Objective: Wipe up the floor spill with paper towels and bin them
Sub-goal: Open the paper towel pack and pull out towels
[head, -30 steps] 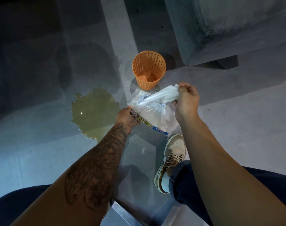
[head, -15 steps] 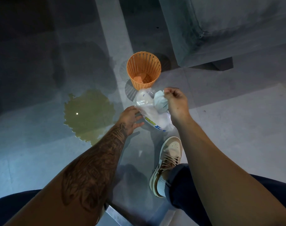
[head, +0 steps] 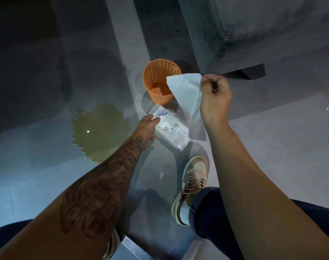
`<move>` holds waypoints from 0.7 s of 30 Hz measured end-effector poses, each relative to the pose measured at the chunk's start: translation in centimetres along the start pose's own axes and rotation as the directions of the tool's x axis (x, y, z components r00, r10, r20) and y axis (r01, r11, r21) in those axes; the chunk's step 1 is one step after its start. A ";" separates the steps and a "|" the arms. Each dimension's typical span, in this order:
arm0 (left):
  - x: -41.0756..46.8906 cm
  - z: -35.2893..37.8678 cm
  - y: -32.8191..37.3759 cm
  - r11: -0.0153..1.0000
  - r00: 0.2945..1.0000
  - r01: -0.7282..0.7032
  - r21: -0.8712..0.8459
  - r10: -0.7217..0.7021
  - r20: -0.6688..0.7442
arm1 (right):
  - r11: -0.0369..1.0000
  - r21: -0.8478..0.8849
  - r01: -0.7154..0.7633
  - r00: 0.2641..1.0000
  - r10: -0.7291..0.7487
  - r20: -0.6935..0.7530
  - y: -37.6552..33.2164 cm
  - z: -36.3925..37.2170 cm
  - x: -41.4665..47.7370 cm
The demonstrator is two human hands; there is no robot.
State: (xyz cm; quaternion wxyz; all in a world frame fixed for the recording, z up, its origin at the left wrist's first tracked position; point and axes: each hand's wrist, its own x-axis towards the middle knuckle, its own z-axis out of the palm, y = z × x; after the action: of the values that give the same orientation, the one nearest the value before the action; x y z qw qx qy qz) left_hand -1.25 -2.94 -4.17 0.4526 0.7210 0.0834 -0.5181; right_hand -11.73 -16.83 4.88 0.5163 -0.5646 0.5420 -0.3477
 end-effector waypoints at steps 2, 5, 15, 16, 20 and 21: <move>-1.1 -0.3 1.7 0.995 0.995 -0.099 -0.022 0.098 -0.029 | 1.000 0.026 -0.008 0.998 0.006 0.062 -0.6 0.4 0.0; -1.8 -1.5 3.5 0.986 0.983 -0.123 -0.113 0.137 0.121 | 0.975 0.160 -0.157 0.971 0.122 0.207 -1.7 1.9 -0.3; -3.1 -6.3 2.1 0.903 0.875 0.176 -0.392 0.039 0.482 | 0.737 0.099 -0.669 0.657 0.523 0.543 -0.2 4.5 -2.4; -3.1 -7.1 1.5 0.908 0.882 0.189 -0.373 0.010 0.472 | 0.764 0.055 -0.643 0.677 0.533 0.507 0.9 4.6 -2.5; -2.8 -10.0 -0.9 0.937 0.935 0.182 -0.297 -0.072 0.347 | 0.822 -0.219 -0.526 0.732 0.569 0.376 5.7 5.3 -2.8; -2.8 -10.5 -1.3 0.945 0.945 0.174 -0.277 -0.081 0.316 | 0.831 -0.312 -0.460 0.750 0.552 0.364 6.7 5.7 -2.8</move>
State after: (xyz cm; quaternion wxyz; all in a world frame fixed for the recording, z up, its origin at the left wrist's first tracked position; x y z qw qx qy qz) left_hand 3.81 6.54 -2.07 0.5296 0.5494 0.1388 -0.6312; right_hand -8.51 -12.13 -2.34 0.6393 -0.5085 0.5769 -0.0002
